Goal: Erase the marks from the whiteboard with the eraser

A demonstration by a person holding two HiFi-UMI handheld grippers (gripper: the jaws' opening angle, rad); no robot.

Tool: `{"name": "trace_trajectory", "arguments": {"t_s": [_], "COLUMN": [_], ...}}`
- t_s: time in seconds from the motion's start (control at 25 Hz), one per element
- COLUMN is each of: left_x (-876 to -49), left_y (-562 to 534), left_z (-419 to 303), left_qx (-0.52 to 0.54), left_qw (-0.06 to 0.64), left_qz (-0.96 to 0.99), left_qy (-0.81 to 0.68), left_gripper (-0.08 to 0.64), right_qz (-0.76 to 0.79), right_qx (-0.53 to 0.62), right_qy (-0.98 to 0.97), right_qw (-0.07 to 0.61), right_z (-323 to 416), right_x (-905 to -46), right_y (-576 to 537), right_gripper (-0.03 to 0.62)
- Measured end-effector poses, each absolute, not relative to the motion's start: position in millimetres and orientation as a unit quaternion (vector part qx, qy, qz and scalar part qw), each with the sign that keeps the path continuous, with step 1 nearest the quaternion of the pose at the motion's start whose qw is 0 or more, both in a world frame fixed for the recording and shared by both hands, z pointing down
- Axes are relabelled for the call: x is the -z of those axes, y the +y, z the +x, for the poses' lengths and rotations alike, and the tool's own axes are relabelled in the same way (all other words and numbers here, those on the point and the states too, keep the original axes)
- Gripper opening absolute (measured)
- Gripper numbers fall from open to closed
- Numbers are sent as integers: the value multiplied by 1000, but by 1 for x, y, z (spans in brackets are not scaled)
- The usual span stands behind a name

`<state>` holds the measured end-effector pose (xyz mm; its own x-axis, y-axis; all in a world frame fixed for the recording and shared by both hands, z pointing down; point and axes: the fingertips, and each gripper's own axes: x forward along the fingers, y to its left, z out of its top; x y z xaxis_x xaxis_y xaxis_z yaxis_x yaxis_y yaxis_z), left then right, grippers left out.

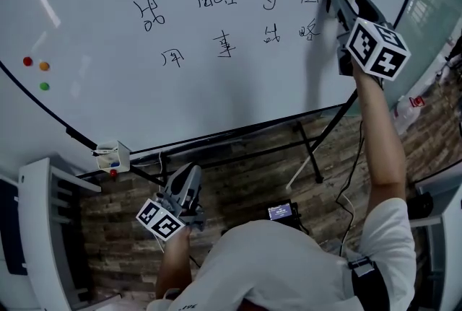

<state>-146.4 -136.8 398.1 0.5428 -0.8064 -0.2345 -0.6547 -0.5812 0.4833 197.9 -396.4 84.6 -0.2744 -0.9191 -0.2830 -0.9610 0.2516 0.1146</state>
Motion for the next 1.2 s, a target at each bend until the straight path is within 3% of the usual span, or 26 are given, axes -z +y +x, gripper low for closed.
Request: {"name": "trace_trajectory", "arguments": {"t_s": [1.2], "left_x": [-411], "left_y": [-143], "left_z": [-167], "left_qx": [203], "left_qw": [192], "left_qz": [876], "left_qy": [-393], "left_gripper": [8], "right_qz": [-658], "right_qx": [-118], "right_qy": [742], "right_qw": [63], "right_z": [173], "right_x": [-92], "right_y": [-413], "right_gripper": [245]}}
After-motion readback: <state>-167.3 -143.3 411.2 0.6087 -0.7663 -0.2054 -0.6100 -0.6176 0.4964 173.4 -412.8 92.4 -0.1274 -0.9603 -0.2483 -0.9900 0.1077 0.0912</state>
